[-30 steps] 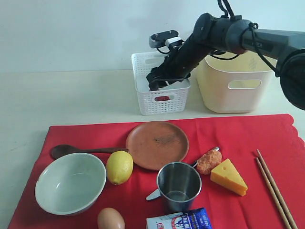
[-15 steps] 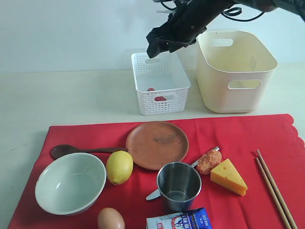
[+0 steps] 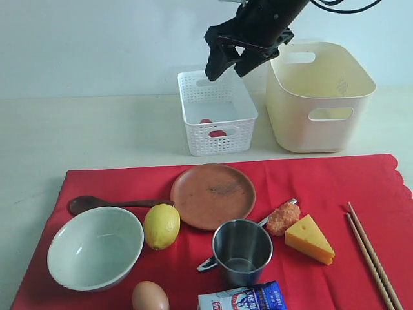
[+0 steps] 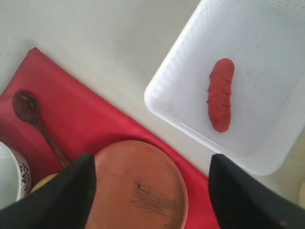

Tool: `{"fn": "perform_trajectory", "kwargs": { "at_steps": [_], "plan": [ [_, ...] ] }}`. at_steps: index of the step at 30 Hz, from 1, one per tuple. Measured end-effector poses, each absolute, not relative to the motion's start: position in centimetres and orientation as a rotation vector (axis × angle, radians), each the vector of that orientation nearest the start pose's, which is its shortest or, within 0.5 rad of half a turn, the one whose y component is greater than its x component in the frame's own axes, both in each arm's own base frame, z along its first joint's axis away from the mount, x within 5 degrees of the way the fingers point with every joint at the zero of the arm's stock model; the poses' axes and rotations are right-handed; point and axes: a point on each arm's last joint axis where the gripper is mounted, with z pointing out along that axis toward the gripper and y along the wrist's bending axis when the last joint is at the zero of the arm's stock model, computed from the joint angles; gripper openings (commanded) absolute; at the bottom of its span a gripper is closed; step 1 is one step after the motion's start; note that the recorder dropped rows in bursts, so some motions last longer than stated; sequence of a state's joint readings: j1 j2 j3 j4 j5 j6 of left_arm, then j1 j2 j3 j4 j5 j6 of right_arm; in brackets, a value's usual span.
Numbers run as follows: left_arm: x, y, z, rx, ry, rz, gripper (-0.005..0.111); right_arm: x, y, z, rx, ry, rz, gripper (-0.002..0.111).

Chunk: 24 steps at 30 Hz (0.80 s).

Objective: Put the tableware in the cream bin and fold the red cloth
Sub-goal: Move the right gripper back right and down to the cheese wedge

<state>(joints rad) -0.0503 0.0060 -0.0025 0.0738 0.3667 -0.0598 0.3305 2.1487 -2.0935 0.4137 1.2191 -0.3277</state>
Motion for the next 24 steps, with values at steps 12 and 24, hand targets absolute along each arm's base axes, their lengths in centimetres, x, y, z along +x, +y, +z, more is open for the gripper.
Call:
{"fn": "perform_trajectory", "kwargs": {
  "at_steps": [12,24],
  "plan": [
    [5.3,0.0,18.1,0.037,1.852,-0.004,0.0,41.6,17.5,29.3,-0.755,2.656,0.511,0.059],
    [5.3,0.0,18.1,0.037,1.852,-0.004,0.0,36.2,14.6,30.8,-0.776,2.732,0.346,0.059]
  ]
}}
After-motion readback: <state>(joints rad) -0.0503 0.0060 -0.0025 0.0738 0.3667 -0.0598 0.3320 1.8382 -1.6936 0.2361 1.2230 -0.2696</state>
